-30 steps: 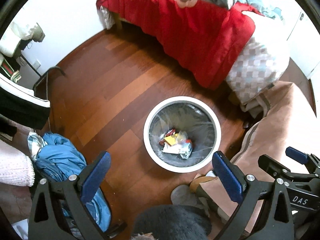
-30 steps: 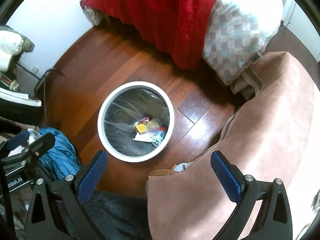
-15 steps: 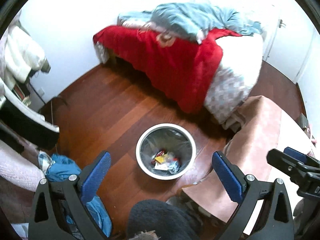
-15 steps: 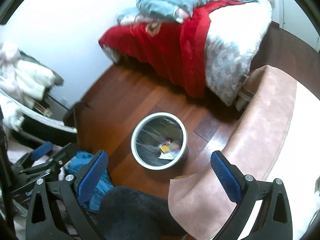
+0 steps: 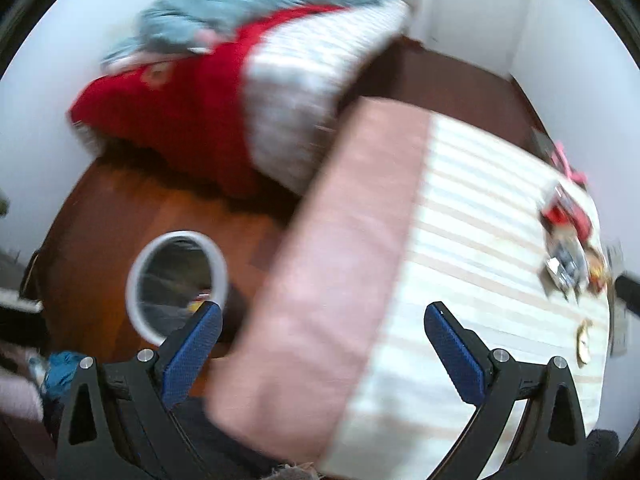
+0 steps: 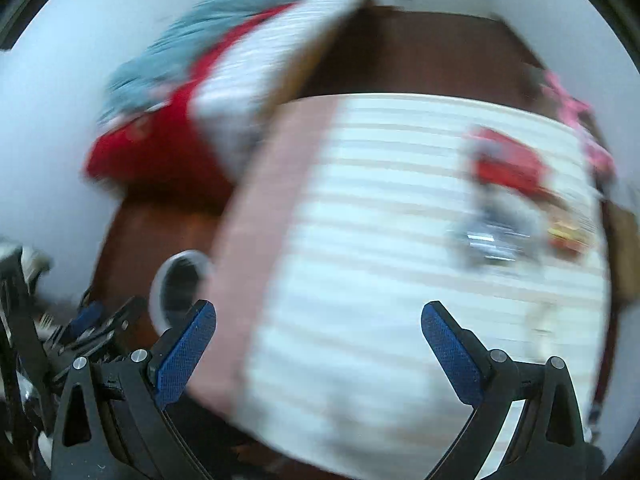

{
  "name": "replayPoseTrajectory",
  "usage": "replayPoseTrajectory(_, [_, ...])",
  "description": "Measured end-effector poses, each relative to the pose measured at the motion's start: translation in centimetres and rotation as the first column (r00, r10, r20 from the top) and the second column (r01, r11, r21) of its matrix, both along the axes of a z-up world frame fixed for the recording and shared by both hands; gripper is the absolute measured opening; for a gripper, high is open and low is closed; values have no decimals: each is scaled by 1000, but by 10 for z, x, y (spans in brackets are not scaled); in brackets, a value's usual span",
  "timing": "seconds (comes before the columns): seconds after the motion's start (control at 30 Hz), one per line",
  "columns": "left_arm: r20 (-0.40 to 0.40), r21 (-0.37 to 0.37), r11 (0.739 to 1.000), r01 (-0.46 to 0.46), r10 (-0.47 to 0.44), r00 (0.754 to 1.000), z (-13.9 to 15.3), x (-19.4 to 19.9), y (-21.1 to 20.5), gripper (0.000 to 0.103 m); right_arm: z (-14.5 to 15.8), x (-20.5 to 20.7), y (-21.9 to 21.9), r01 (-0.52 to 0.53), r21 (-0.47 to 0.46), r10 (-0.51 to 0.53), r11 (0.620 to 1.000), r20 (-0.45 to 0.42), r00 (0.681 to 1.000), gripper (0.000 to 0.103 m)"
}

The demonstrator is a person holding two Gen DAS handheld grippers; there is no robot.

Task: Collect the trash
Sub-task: 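Swing both tools back over the table toward the remaining trash, then grasp the white foil packet with the left tool while the right tool grasps the orange chip bag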

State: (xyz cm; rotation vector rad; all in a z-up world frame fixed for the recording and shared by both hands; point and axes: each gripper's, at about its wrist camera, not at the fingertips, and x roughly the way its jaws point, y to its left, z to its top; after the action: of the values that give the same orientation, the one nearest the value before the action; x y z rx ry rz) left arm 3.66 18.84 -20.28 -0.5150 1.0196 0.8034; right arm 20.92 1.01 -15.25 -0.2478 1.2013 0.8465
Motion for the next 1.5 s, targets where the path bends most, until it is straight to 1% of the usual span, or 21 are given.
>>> replayPoseTrajectory(0.07, [-8,-23,998,60,-60,998,-11,40,-17,103,-9,51,-40,118,-36,-117,992,17,993,103])
replayPoseTrajectory(0.17, [-18,-57,988,140,-142,990,-24,100,-40,103,-24,121,-86,256,-72,-254,964,34,967,103])
replayPoseTrajectory(0.23, [-33,-75,980,185,-187,982,-30,138,-50,103,-37,158,-100,305,-108,-302,946,47,952,103])
replayPoseTrajectory(0.3, [-52,-97,974,206,-212,976,-34,164,-57,103,-55,194,-109,323,-134,-320,937,41,947,103])
replayPoseTrajectory(0.47, [-7,-157,955,252,-256,967,-28,216,-70,103,-93,244,-98,304,-169,-311,938,-17,950,103])
replayPoseTrajectory(0.57, [14,-180,945,273,-275,961,-28,239,-74,103,-113,253,-91,290,-175,-303,941,-48,952,103])
replayPoseTrajectory(0.63, [34,-217,935,282,-282,959,-33,253,-76,103,-126,262,-89,276,-174,-293,945,-79,953,99])
replayPoseTrajectory(0.7, [55,-251,919,304,-300,952,-39,267,-81,103,-135,265,-91,265,-180,-286,947,-96,953,74])
replayPoseTrajectory(0.73, [59,-257,913,316,-312,948,-41,273,-84,103,-138,265,-95,265,-181,-286,947,-102,953,67])
replayPoseTrajectory(0.77, [62,-259,908,328,-324,944,-44,278,-87,102,-141,264,-101,268,-184,-289,946,-102,952,56])
replayPoseTrajectory(0.8, [65,-259,903,344,-339,939,-46,283,-92,102,-141,263,-106,270,-187,-291,945,-98,952,51])
replayPoseTrajectory(0.9, [63,-265,888,376,-373,926,-56,297,-104,97,-138,257,-129,292,-186,-311,938,-85,946,48])
replayPoseTrajectory(0.93, [60,-272,884,380,-378,924,-58,302,-107,94,-138,256,-138,306,-184,-326,934,-86,941,48])
replayPoseTrajectory(1.0, [51,-280,879,386,-388,920,-65,309,-112,80,-137,254,-150,322,-174,-342,931,-98,935,46])
replayPoseTrajectory(1.07, [34,-276,877,394,-401,916,-71,314,-117,50,-136,251,-158,329,-177,-349,928,-99,932,46])
replayPoseTrajectory(1.1, [38,-268,876,402,-407,913,-72,314,-120,49,-136,249,-161,331,-176,-351,927,-100,931,46])
replayPoseTrajectory(1.17, [38,-238,880,411,-415,909,-68,308,-121,33,-137,247,-162,322,-182,-345,929,-110,932,47])
replayPoseTrajectory(1.23, [32,-213,884,417,-420,907,-64,297,-120,32,-138,246,-162,316,-198,-344,928,-122,931,58])
replayPoseTrajectory(1.27, [25,-201,886,417,-421,907,-63,291,-117,31,-137,246,-161,317,-204,-345,926,-120,931,71])
replayPoseTrajectory(1.3, [14,-185,891,414,-419,908,-63,284,-115,31,-135,246,-161,319,-203,-345,926,-111,932,80])
replayPoseTrajectory(1.5, [-44,-99,925,366,-372,927,-63,240,-95,30,-130,244,-149,304,-208,-322,930,-62,945,81])
